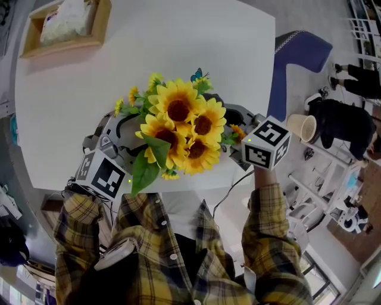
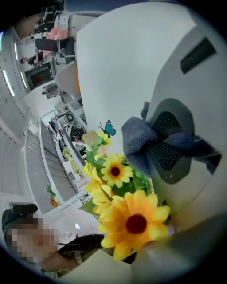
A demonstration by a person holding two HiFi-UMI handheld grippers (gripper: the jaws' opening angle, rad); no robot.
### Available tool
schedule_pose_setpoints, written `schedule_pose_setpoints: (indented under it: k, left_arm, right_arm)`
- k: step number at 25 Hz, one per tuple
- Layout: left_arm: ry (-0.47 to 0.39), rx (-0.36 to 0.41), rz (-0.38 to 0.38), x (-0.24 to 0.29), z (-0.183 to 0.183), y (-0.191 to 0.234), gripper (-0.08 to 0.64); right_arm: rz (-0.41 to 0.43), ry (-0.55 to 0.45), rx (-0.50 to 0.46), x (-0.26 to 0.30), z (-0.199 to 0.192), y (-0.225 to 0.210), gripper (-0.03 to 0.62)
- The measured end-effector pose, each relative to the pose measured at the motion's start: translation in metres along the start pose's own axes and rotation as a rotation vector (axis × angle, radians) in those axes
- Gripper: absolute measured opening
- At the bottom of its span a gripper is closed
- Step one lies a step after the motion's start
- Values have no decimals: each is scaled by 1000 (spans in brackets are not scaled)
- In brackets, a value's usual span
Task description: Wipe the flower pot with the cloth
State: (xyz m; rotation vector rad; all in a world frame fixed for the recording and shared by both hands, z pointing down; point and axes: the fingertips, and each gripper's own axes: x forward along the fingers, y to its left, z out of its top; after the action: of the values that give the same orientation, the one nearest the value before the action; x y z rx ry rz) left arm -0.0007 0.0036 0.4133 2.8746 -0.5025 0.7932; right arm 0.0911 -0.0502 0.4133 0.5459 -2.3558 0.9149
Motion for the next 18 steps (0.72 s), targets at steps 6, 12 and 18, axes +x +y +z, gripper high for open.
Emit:
schedule_pose_setpoints:
  k: [6, 12, 18]
  left_arm:
    - [21, 46, -62, -3, 2, 5, 373]
    - [41, 129, -185, 9, -7, 6, 373]
    - [46, 157, -267, 12, -6, 7, 374]
  right_arm:
    - [173, 106, -93, 16, 17, -2, 28]
    - [322, 217, -191, 38, 19, -3, 28]
    - [355, 254, -181, 45, 23, -3, 28]
